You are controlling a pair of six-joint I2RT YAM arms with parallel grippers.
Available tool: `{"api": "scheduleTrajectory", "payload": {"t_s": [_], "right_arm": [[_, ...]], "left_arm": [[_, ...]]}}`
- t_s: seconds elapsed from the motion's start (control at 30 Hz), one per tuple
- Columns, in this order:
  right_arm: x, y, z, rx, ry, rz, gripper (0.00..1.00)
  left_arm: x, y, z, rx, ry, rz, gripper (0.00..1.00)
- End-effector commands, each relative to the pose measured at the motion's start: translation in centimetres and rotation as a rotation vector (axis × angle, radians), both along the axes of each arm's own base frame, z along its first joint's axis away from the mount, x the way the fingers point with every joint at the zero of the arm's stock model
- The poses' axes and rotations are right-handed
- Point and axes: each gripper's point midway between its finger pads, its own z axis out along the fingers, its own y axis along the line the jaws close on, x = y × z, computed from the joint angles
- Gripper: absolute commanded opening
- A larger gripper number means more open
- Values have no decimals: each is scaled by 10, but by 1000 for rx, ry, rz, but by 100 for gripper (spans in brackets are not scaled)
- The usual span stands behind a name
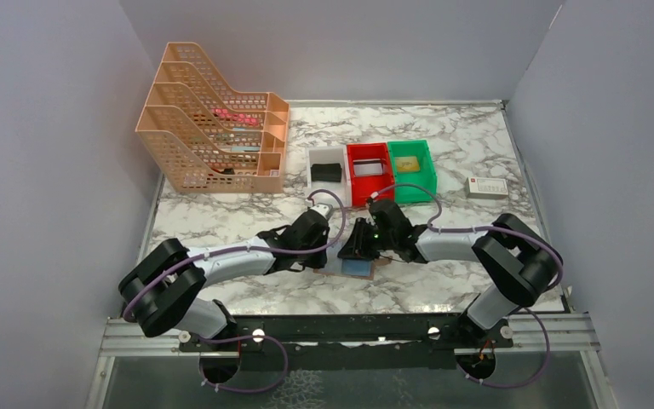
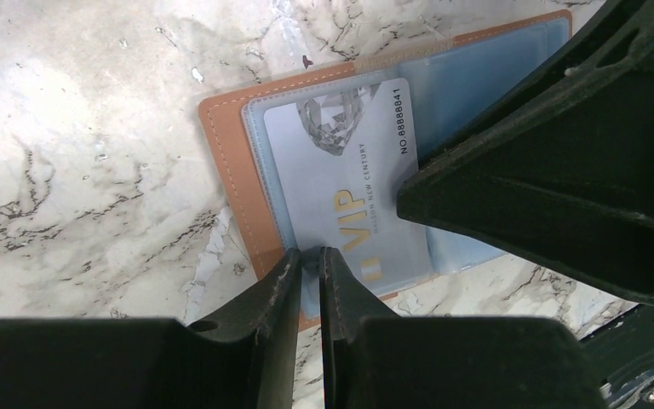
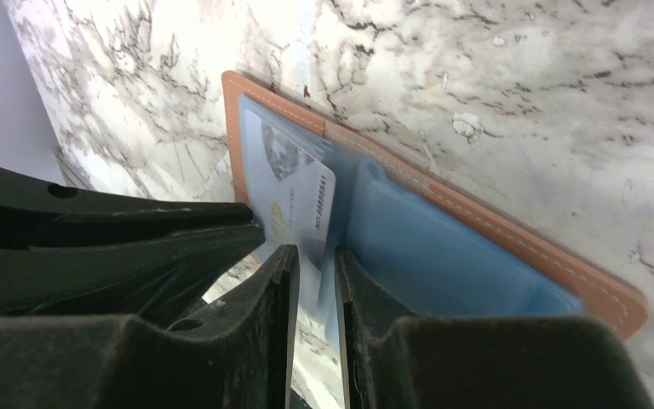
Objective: Take the credit cards out of the card holder
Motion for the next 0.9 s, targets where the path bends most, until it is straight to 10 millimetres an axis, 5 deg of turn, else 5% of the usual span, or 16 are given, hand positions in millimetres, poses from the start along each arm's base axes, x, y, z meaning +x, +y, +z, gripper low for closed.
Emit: {"api": "scheduleTrajectory", "payload": {"t_s": [0.0, 0.3, 0.7, 0.87], "right_arm": [[-2, 2, -14, -1, 35, 0, 28], [-2, 9, -1, 81, 18, -9, 18], [-12, 14, 12, 156, 27, 30, 26], [-12, 14, 15, 167, 22, 27, 22]], "left_arm": [[-24, 19, -29, 60, 93, 6, 17], [-23, 21, -28, 58, 89, 23, 14], [-19, 17, -28, 61, 96, 38, 14], [-20, 17, -28, 63, 100, 42, 14]]}}
